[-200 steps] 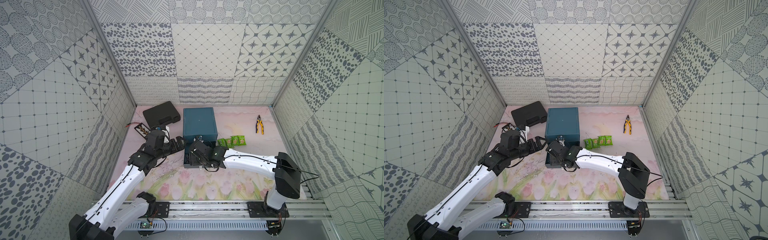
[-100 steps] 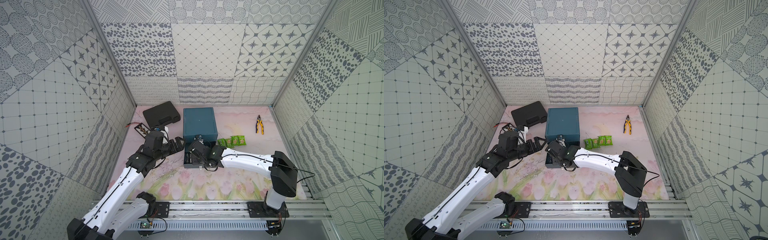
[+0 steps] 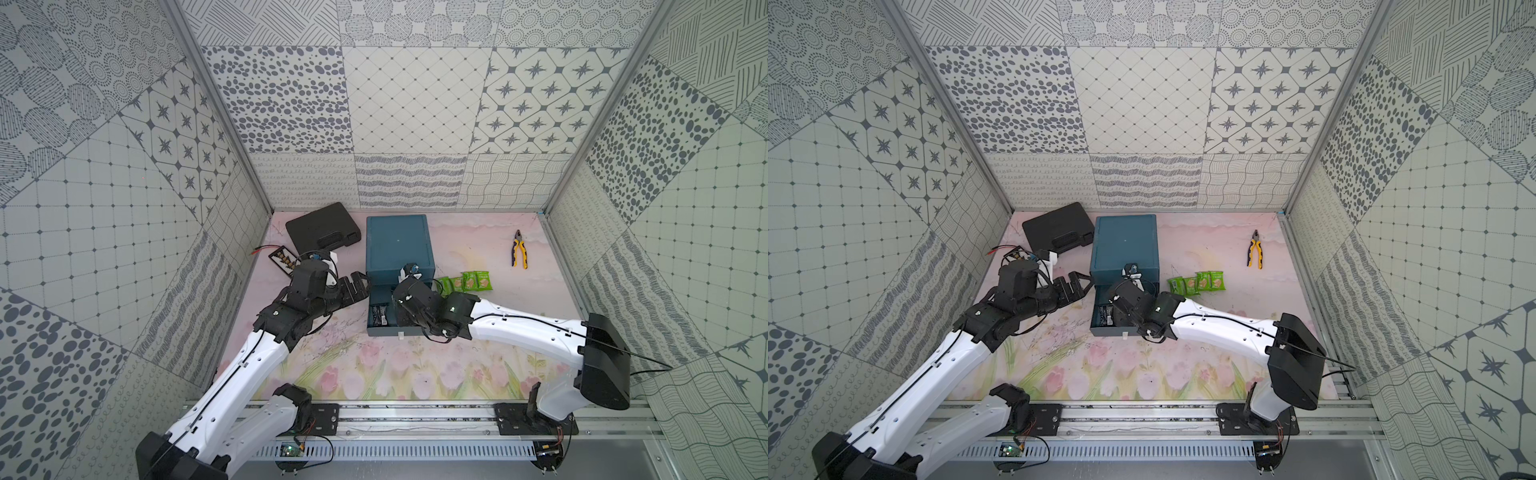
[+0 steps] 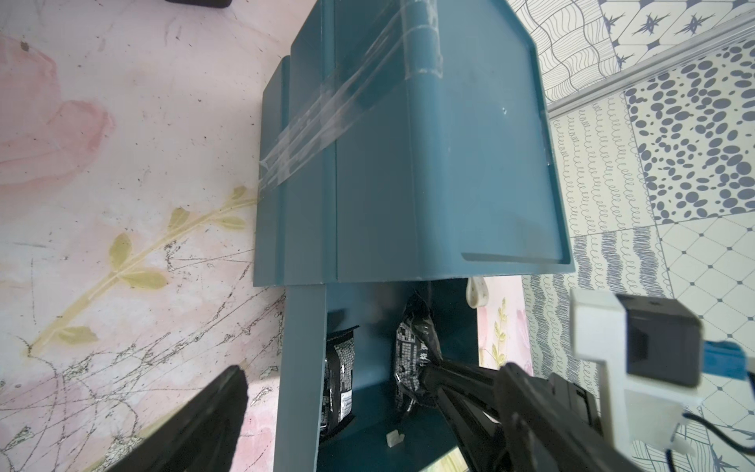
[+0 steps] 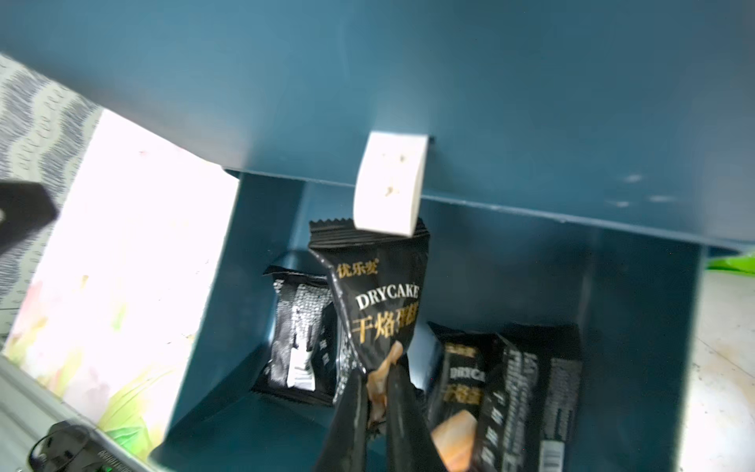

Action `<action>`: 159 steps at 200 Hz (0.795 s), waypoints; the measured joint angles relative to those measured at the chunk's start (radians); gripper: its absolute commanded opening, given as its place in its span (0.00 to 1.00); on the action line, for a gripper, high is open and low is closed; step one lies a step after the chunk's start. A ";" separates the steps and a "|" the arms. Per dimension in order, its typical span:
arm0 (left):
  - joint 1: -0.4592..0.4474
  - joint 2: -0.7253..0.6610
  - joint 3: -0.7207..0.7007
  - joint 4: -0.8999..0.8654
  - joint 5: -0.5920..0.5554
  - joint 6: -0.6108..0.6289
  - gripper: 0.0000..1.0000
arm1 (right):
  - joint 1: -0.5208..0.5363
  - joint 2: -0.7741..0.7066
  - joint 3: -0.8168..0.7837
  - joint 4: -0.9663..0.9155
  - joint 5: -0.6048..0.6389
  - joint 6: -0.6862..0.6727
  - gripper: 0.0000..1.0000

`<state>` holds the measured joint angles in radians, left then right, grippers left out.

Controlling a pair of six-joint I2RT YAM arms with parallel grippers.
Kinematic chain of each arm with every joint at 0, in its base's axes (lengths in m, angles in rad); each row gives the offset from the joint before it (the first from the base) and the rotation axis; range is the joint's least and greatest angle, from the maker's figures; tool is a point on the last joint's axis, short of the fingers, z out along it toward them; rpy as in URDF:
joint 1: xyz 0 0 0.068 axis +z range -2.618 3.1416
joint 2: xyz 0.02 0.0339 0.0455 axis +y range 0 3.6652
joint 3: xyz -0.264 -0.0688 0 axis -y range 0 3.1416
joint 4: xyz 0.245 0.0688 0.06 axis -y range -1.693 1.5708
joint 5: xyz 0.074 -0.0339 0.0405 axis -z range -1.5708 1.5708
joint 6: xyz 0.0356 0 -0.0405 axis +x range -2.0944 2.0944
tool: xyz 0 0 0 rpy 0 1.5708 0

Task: Take the cookies out of the drawer
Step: Pick up the cookie from the drawer.

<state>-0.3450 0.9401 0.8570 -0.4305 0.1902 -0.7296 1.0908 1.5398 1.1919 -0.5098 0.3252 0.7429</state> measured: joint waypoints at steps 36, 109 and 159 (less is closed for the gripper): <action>0.000 0.002 0.022 -0.001 0.033 -0.011 0.98 | 0.000 -0.098 -0.060 0.029 -0.026 -0.020 0.05; -0.029 -0.012 0.142 -0.039 0.070 0.001 0.99 | -0.006 -0.321 -0.134 0.047 -0.016 -0.053 0.03; -0.084 0.007 0.190 -0.042 0.101 0.013 0.99 | -0.100 -0.486 -0.204 -0.043 0.035 -0.047 0.01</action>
<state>-0.4290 0.9470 1.0473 -0.4728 0.2916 -0.7162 0.9905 1.0538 0.9882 -0.5533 0.3599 0.6956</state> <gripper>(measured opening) 0.986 0.124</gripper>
